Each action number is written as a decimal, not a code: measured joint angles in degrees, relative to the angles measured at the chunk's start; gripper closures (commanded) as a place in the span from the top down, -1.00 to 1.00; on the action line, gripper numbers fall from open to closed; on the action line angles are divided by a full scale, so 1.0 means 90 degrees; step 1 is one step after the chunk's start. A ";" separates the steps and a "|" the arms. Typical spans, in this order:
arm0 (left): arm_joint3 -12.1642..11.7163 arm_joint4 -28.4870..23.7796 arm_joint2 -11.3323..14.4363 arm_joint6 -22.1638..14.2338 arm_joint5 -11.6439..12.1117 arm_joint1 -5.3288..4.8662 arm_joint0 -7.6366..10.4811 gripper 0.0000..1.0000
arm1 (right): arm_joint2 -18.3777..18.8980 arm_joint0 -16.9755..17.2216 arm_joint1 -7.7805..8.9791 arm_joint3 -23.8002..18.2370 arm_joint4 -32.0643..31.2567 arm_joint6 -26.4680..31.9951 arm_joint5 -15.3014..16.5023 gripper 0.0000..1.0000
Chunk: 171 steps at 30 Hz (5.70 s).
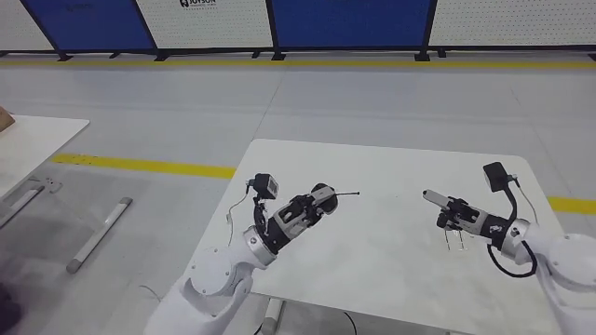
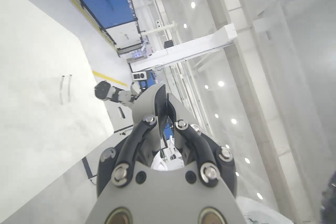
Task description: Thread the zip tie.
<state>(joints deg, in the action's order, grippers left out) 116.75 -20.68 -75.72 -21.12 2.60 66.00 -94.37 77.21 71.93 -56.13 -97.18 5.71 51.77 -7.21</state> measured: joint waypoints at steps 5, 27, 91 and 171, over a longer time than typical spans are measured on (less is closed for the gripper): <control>-0.0696 0.0492 0.0446 0.0222 -0.0568 0.0040 0.0402 -1.00 | 0.0000 0.0000 0.0000 0.0000 0.0000 0.0000 0.0000 1.00; -0.1335 0.0604 0.0796 0.0669 0.0005 0.0121 0.0823 -1.00 | 0.0000 0.0000 0.0000 0.0000 0.0000 0.0000 0.0000 1.00; -0.1887 0.1092 0.1077 0.0812 0.0198 0.0166 0.0858 -1.00 | -0.1265 -0.2080 0.0046 0.1202 -0.3078 0.1904 0.0410 1.00; -0.1887 0.1093 0.1077 0.0812 0.0198 0.0166 0.0858 -1.00 | -0.2882 -0.3352 -0.0358 0.3488 -0.3819 0.2820 0.0482 -0.18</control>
<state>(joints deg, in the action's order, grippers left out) 99.77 -10.84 -66.02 -13.81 4.38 67.49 -86.65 51.27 41.76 -59.35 -65.79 -28.67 77.15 -2.87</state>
